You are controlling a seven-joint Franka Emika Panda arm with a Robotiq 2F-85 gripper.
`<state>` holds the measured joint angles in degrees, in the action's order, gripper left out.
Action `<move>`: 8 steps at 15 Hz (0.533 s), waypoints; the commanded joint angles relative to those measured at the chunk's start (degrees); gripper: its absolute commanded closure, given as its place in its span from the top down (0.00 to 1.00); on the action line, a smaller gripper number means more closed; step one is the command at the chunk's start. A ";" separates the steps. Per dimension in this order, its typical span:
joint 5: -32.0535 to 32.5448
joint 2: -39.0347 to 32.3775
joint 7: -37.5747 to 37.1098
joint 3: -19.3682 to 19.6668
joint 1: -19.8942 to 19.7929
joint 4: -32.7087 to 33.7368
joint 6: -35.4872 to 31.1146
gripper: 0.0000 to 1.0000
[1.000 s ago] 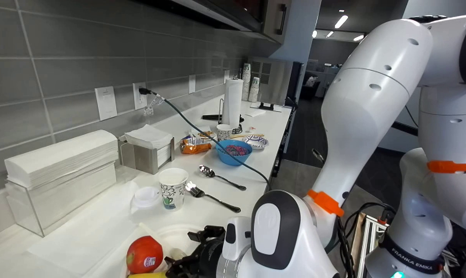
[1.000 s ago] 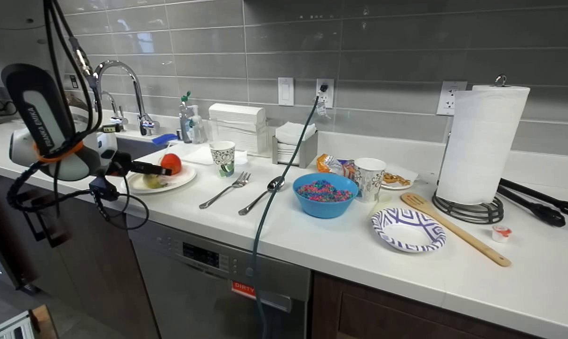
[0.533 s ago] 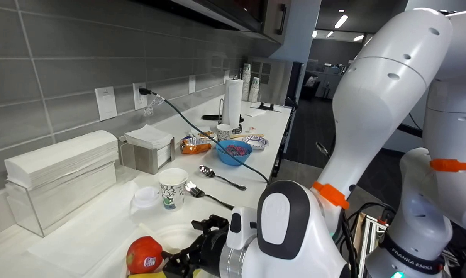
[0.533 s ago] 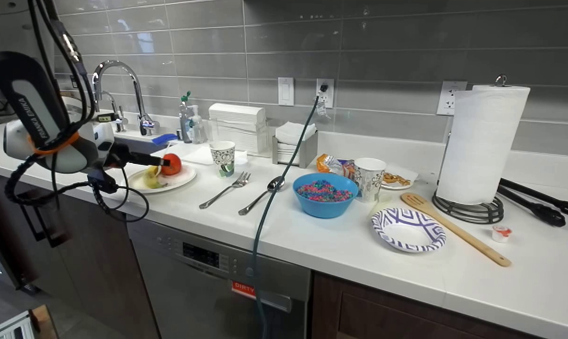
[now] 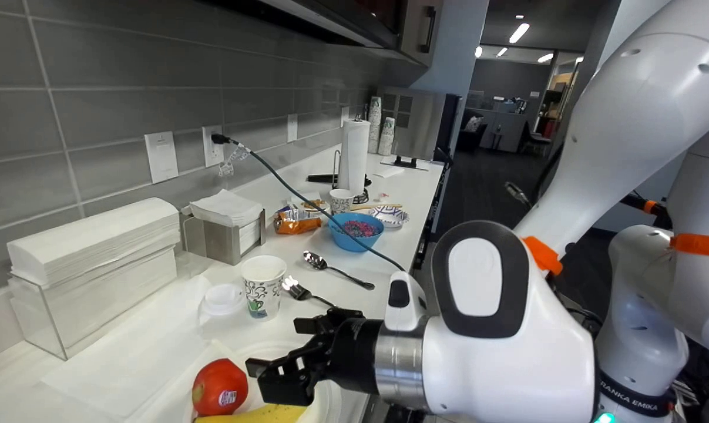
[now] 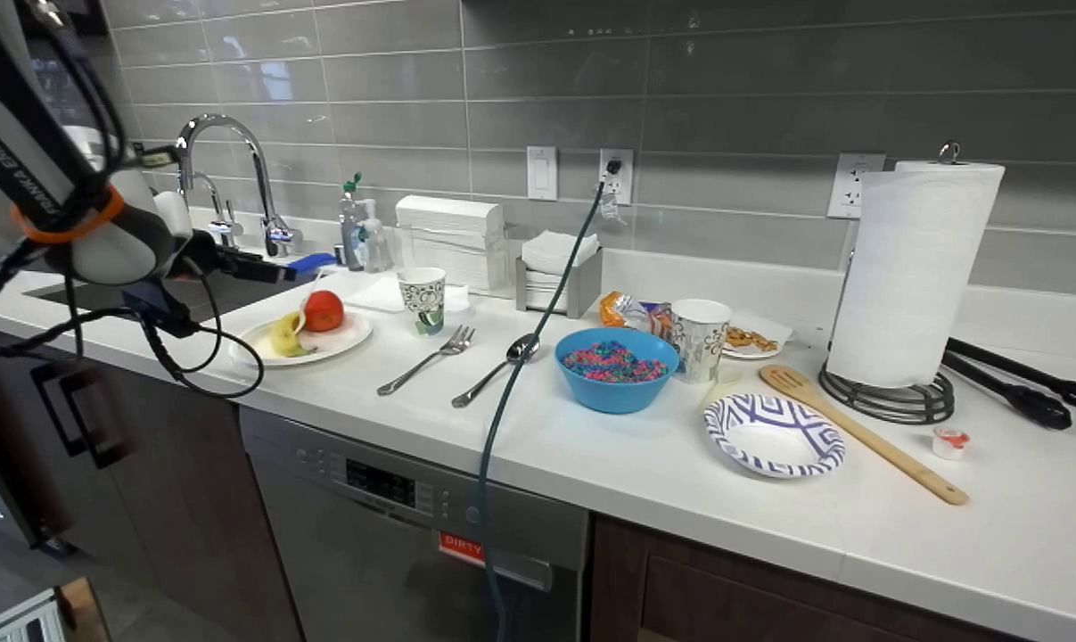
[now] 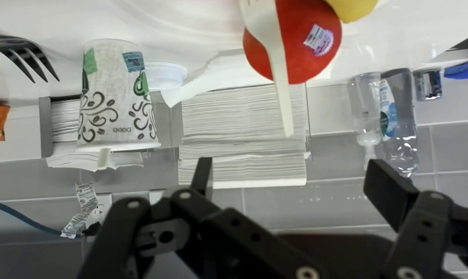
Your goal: Stick the plastic fork into the banana
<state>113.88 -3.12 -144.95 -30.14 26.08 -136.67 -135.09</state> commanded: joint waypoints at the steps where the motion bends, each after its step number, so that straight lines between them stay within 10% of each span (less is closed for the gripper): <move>1: -3.40 13.42 0.88 2.04 -0.71 -7.58 -13.08 1.00; 8: -29.41 32.10 29.55 12.37 -1.91 -24.36 -33.73 1.00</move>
<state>95.21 21.20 -126.61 -20.40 25.59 -151.52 -164.76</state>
